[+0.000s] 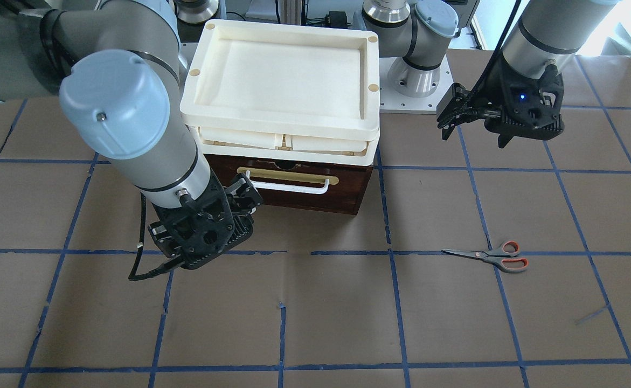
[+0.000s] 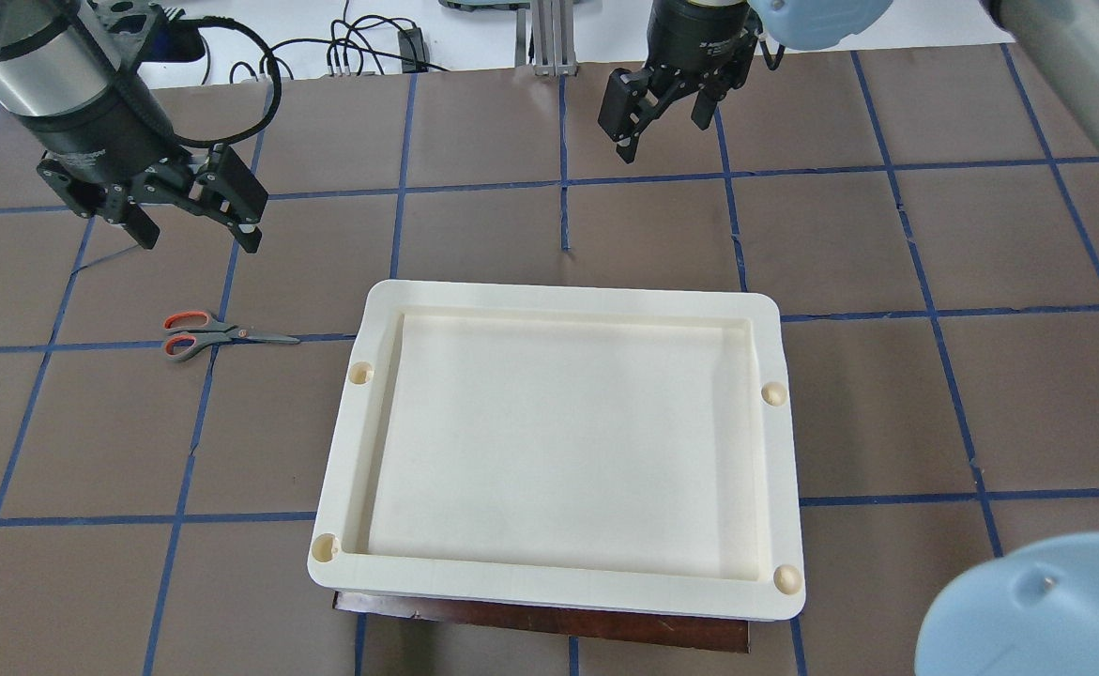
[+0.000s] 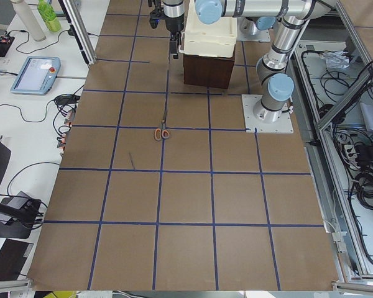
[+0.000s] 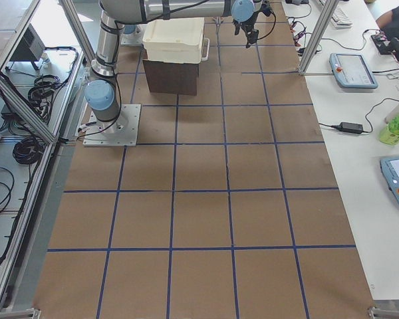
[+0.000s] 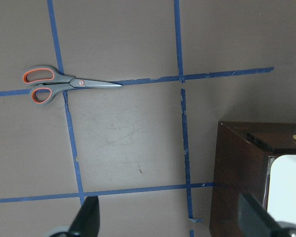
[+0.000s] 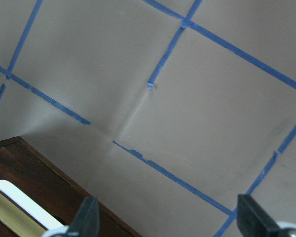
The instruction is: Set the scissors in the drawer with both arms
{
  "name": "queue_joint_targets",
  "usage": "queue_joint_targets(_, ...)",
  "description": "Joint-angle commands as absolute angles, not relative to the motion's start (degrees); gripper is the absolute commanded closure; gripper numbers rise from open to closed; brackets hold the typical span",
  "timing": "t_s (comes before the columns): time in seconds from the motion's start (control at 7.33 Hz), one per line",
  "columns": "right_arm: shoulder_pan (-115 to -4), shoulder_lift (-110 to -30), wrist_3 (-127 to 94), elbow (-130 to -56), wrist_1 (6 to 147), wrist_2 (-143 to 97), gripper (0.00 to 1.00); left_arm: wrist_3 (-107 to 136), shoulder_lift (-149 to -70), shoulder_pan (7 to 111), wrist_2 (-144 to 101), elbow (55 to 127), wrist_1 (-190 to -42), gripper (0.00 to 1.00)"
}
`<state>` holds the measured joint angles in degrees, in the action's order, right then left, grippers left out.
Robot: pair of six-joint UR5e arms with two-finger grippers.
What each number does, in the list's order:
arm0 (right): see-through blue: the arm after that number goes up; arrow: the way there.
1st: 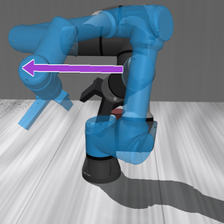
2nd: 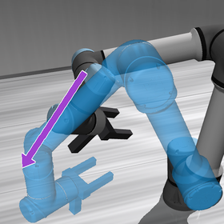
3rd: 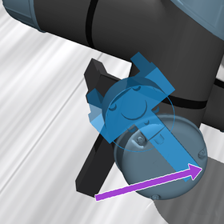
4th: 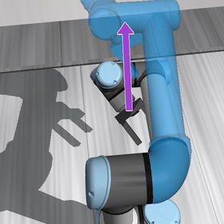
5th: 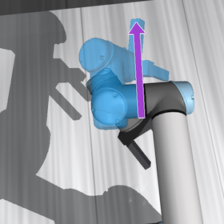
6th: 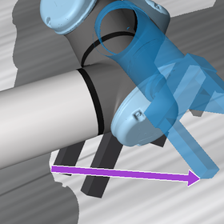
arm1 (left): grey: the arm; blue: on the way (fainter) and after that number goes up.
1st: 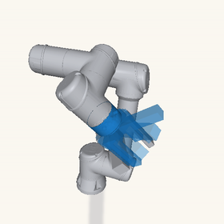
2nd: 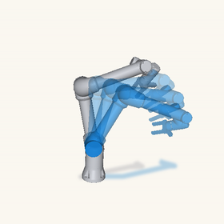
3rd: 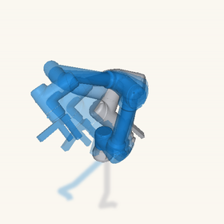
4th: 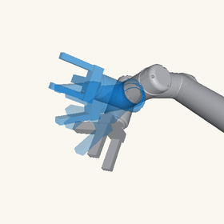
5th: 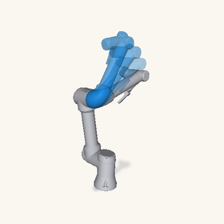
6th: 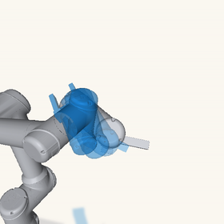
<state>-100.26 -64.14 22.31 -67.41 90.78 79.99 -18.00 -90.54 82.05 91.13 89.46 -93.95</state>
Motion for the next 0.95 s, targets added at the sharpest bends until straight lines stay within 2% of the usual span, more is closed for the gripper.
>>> queue_joint_targets(0.0,-101.0,-62.8,27.9,-70.1,86.0,72.2,0.00,-30.1,-92.8,75.9,90.9,92.9,-89.9,0.00)
queue_joint_targets(0.27,-101.9,-62.9,30.0,-74.9,83.6,72.1,0.00,-50.0,-95.5,71.7,91.0,96.6,-82.1,0.00)
queue_joint_targets(0.82,-102.7,-63.0,48.0,-75.5,81.9,72.4,0.00,-88.6,-103.7,65.0,91.1,97.2,-76.7,0.00)
